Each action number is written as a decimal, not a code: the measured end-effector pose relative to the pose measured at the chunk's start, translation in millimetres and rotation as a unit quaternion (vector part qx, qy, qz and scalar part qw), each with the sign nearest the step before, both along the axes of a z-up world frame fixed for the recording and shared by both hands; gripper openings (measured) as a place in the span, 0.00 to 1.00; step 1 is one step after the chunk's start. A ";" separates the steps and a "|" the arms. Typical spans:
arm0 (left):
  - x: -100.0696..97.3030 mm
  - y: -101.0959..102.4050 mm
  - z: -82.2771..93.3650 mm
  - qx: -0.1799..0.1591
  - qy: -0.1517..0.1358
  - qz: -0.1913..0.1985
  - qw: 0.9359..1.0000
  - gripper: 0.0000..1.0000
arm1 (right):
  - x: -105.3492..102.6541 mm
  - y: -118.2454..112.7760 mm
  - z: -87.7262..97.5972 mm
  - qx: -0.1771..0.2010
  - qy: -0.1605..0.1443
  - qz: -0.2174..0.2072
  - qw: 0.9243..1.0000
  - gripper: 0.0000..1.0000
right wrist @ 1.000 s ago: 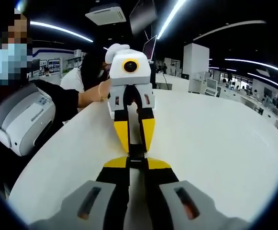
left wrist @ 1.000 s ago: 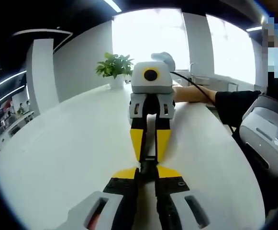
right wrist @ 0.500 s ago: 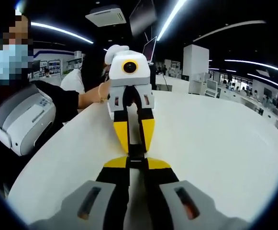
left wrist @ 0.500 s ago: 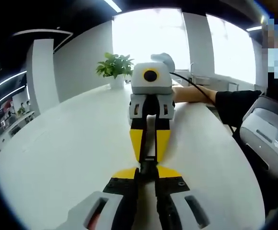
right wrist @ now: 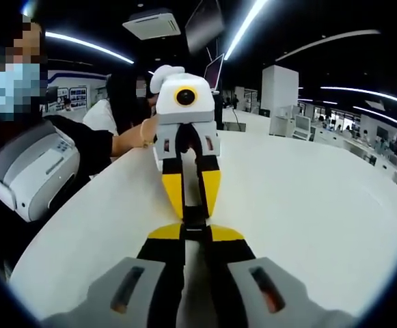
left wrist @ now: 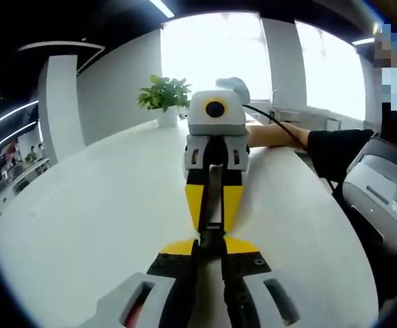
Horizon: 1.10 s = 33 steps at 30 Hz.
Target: Snap the two parts of the plastic buckle together until the buckle closes and remains connected.
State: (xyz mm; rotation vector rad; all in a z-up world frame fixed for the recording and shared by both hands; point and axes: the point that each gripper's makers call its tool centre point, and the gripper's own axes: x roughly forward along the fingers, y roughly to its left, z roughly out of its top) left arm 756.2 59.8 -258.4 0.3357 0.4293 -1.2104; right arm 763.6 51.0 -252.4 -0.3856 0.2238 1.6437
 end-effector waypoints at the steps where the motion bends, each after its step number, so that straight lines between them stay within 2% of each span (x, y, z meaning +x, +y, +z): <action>1: 0.2 0.1 0.0 0.000 0.000 0.000 1.000 0.12 | 0.0 0.2 -0.2 0.001 0.001 0.000 1.000 0.10; 11: 0.9 -2.6 -1.0 -0.008 0.005 0.001 1.000 0.12 | 0.2 2.8 -1.1 0.014 0.016 0.000 1.000 0.11; 25: 0.8 -2.7 -0.4 -0.004 -0.013 -0.007 1.000 0.12 | -0.1 3.4 -0.4 0.017 0.022 0.004 1.000 0.11; 33: 2.9 -1.6 2.4 0.009 -0.052 -0.022 0.998 0.12 | 0.3 3.9 0.0 0.018 0.021 0.003 1.000 0.11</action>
